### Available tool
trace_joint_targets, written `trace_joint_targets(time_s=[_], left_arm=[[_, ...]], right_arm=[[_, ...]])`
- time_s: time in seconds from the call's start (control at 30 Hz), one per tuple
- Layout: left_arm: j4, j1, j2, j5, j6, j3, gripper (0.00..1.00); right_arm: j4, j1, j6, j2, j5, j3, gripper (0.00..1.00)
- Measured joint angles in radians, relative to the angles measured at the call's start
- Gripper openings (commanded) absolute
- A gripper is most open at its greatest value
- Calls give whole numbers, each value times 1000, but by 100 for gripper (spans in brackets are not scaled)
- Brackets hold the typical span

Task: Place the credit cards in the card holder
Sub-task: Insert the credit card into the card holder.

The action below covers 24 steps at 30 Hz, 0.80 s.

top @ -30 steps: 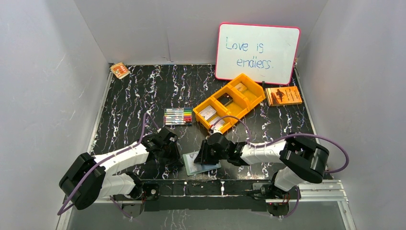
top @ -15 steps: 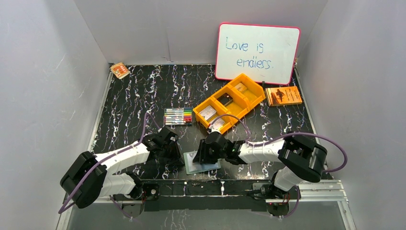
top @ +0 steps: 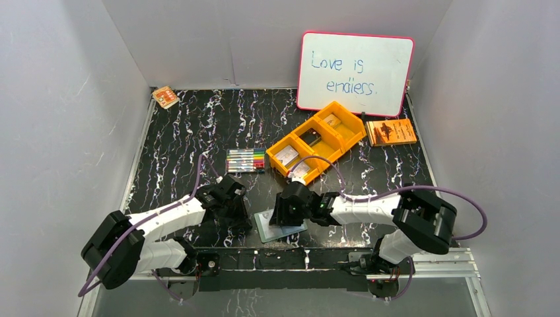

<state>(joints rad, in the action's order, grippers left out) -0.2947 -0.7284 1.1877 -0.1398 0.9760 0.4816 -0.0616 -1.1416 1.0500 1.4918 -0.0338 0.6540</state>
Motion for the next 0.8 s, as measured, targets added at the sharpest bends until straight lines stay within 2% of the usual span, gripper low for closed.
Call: trace_joint_targets(time_s=[0.37, 0.57, 0.67, 0.8], left_arm=[[-52, 0, -21, 50, 0, 8, 5], [-73, 0, -31, 55, -4, 11, 8], [-81, 0, -42, 57, -8, 11, 9], [-83, 0, -54, 61, -9, 11, 10]], right_arm=[[159, 0, -34, -113, -63, 24, 53], [295, 9, -93, -223, -157, 38, 57], [353, 51, -131, -297, -177, 35, 58], [365, 175, -173, -421, -145, -47, 60]])
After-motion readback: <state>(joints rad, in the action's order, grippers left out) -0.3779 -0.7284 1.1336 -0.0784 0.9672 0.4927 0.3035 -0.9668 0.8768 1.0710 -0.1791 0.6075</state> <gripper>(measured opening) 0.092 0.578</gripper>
